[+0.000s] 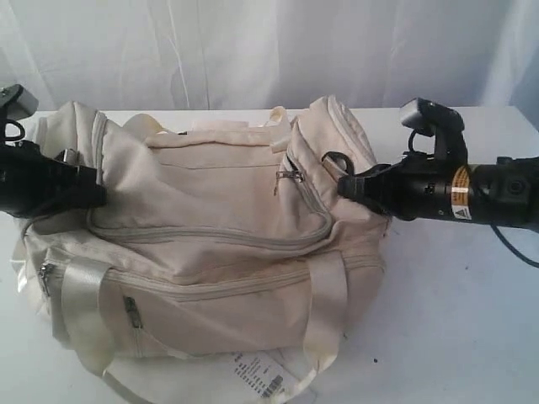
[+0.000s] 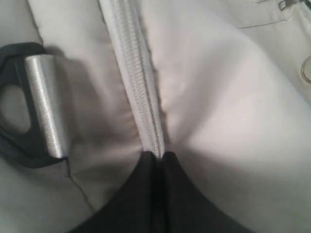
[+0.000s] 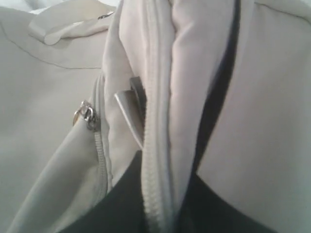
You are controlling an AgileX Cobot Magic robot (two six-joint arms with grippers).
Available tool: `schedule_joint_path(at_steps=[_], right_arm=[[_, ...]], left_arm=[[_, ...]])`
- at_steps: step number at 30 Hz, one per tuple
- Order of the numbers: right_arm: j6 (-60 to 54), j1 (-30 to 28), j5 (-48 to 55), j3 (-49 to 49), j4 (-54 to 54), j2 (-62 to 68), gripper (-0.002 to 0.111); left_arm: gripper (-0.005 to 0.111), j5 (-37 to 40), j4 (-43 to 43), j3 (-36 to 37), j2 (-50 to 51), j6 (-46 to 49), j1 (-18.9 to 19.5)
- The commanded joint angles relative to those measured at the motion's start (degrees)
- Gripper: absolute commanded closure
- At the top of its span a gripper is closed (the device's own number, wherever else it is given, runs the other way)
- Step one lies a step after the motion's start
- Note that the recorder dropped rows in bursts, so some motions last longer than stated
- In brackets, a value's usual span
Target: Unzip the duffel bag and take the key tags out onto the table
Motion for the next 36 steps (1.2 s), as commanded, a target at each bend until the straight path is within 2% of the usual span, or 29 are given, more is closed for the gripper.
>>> schedule_joint_path(at_steps=[1, 3, 5, 10, 12, 15, 17, 20, 22, 26, 32, 34, 36], right_arm=[[4.8, 0.3, -1.2, 0.1, -14.9, -2.5, 0.108], [14.4, 0.3, -1.2, 0.1, -24.2, -4.5, 0.108], [19.3, 0.3, -1.6, 0.1, -29.8, -6.2, 0.108], [19.3, 0.3, -2.4, 0.1, -29.8, -9.2, 0.108], [19.3, 0.3, -2.5, 0.1, -29.8, -9.7, 0.108], [19.3, 0.3, -2.5, 0.1, -29.8, -9.9, 0.108], [19.3, 0.3, -2.5, 0.1, -29.8, -9.9, 0.108], [19.3, 0.3, -2.5, 0.1, -29.8, -9.9, 0.108], [19.3, 0.3, -2.5, 0.1, -29.7, -9.9, 0.108], [19.3, 0.3, -4.0, 0.1, -28.7, -9.9, 0.108], [19.3, 0.3, -5.8, 0.1, -27.5, -9.9, 0.108], [19.3, 0.3, -5.8, 0.1, -27.5, -9.9, 0.108], [19.3, 0.3, -5.8, 0.1, -27.3, -9.9, 0.108]], left_arm=[[0.107, -2.6, 0.5, -0.3, -0.3, 0.8, -0.4], [0.107, -3.8, 0.7, -2.2, -2.2, 0.8, -0.4], [0.107, -5.6, 1.3, -3.5, -3.9, 0.8, -0.4], [0.106, 3.0, 5.9, -6.3, -9.1, 0.8, -0.4], [0.101, 5.3, 9.8, -6.8, -11.3, 0.8, -0.4], [0.084, 9.7, 13.1, -6.8, -14.8, 0.8, -0.4], [0.066, 13.6, 12.7, -6.8, -17.0, 0.8, -0.4], [0.043, 21.2, 5.1, -6.8, -18.9, 3.8, -0.4], [0.036, 24.5, -3.2, -6.8, -19.1, 9.0, -0.7], [0.039, 21.4, -16.4, -6.8, -17.1, 18.1, -5.1], [0.041, 7.0, -33.5, -7.0, -8.5, 37.2, -17.5], [0.041, 4.8, -37.6, -7.7, -4.2, 43.4, -20.6], [0.041, 4.2, -37.9, -8.8, 0.0, 47.9, -23.3]])
